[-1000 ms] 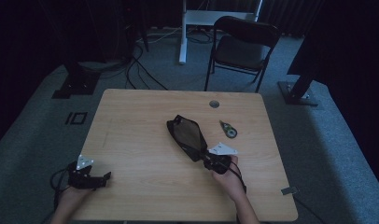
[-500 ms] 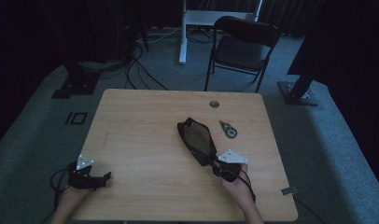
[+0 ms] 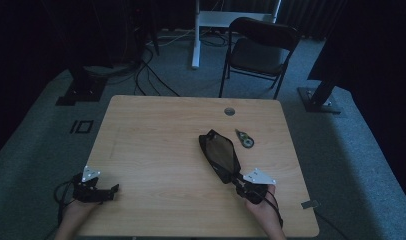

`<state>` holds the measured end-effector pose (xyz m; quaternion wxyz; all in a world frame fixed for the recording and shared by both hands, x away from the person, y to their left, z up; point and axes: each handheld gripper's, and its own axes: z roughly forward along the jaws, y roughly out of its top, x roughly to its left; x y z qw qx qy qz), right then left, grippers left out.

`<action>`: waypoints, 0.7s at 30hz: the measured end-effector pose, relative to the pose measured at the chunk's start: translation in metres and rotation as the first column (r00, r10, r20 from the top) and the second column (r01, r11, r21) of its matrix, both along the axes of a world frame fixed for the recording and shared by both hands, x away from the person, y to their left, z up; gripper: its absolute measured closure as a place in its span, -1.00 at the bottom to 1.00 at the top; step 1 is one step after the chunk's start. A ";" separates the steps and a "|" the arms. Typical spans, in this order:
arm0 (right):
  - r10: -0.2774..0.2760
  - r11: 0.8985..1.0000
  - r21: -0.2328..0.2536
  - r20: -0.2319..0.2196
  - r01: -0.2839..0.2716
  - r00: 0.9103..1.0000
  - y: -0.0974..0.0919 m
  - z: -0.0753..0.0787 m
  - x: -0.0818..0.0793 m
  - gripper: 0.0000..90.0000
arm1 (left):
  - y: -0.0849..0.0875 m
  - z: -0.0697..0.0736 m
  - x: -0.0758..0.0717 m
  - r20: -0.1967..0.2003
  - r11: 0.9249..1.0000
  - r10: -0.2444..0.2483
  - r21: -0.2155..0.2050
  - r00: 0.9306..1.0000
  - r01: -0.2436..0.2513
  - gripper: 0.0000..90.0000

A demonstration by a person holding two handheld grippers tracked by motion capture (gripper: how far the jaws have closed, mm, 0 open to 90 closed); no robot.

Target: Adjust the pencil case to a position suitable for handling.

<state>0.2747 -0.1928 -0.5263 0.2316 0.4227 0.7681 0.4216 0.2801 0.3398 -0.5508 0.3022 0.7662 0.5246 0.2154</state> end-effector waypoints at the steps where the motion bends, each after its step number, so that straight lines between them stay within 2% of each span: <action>1: 0.000 1.000 -0.003 0.001 0.000 1.000 -0.001 0.000 -0.002 0.62 | 0.000 0.000 0.000 0.000 1.000 0.000 0.000 1.000 0.000 -1.00; 21: -0.036 0.999 0.007 0.000 0.036 0.999 -0.024 -0.001 -0.034 0.62 | 0.000 0.000 0.000 0.000 1.000 0.000 0.000 1.000 0.000 -1.00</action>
